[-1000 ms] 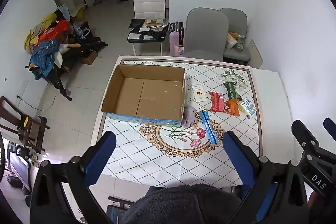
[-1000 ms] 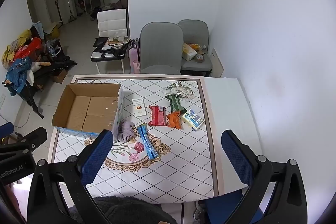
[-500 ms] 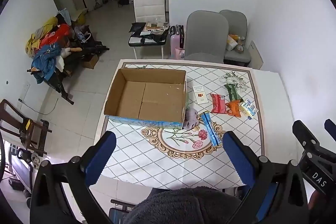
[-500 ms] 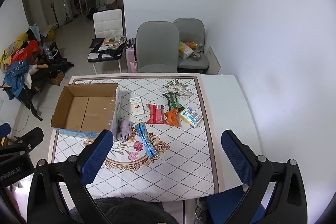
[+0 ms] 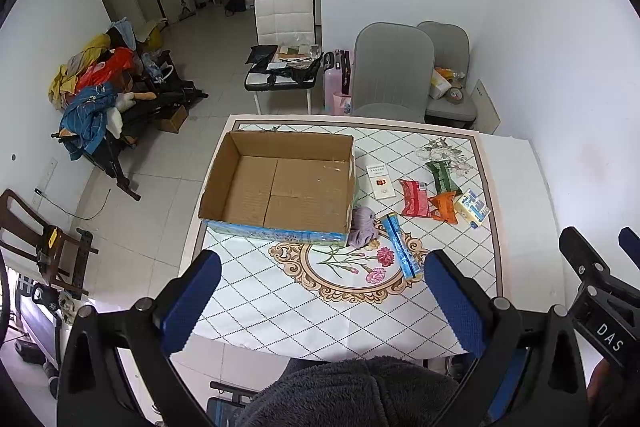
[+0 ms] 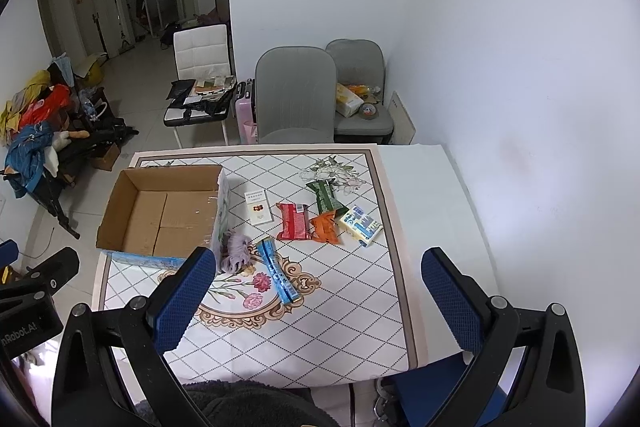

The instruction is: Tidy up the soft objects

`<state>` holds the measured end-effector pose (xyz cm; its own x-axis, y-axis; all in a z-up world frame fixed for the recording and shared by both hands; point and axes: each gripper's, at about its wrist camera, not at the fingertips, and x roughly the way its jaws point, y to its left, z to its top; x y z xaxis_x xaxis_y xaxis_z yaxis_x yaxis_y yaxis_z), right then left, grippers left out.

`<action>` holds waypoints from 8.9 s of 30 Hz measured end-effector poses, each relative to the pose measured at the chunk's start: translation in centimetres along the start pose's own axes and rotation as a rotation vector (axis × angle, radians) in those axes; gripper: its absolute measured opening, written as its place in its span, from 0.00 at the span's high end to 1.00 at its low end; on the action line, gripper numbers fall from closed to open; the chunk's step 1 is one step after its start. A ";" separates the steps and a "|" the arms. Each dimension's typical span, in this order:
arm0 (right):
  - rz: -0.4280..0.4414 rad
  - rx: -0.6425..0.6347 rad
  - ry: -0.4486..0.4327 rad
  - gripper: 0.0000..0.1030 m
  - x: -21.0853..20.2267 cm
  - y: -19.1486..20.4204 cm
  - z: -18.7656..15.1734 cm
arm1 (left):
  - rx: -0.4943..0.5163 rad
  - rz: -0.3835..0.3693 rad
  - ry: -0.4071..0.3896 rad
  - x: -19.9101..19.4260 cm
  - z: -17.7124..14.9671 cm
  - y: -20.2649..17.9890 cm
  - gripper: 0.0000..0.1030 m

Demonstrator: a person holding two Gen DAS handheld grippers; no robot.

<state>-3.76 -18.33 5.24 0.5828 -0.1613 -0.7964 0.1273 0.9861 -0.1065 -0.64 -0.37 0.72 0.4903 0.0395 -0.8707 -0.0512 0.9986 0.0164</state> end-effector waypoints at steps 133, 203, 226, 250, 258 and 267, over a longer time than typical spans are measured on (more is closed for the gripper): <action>0.068 0.045 0.873 0.28 65.5 -12.2 -7.2 | 0.191 -0.186 0.698 53.4 3.5 -23.8 0.47; 0.327 0.071 0.507 0.00 54.9 26.3 2.9 | 0.028 -0.207 0.373 47.3 12.9 14.4 0.04; 0.283 0.228 0.417 0.00 52.6 -5.3 -5.6 | 0.618 -0.262 0.185 37.4 11.9 -17.0 0.00; 0.339 0.187 0.620 0.05 65.6 -10.0 -8.0 | 0.537 -0.164 0.736 53.9 5.0 -23.4 0.38; 0.355 0.197 0.747 0.45 70.1 -7.5 -9.1 | 0.304 -0.201 0.705 54.2 5.0 -22.1 0.39; 0.380 0.240 0.669 0.56 67.1 -8.1 -8.8 | 0.262 -0.263 0.623 51.0 4.3 -19.4 0.40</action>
<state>27.25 -36.83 -52.58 0.0266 0.3166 -0.9482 0.2304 0.9210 0.3140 29.06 -17.57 -41.90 -0.1328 -0.1533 -0.9792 0.2486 0.9512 -0.1826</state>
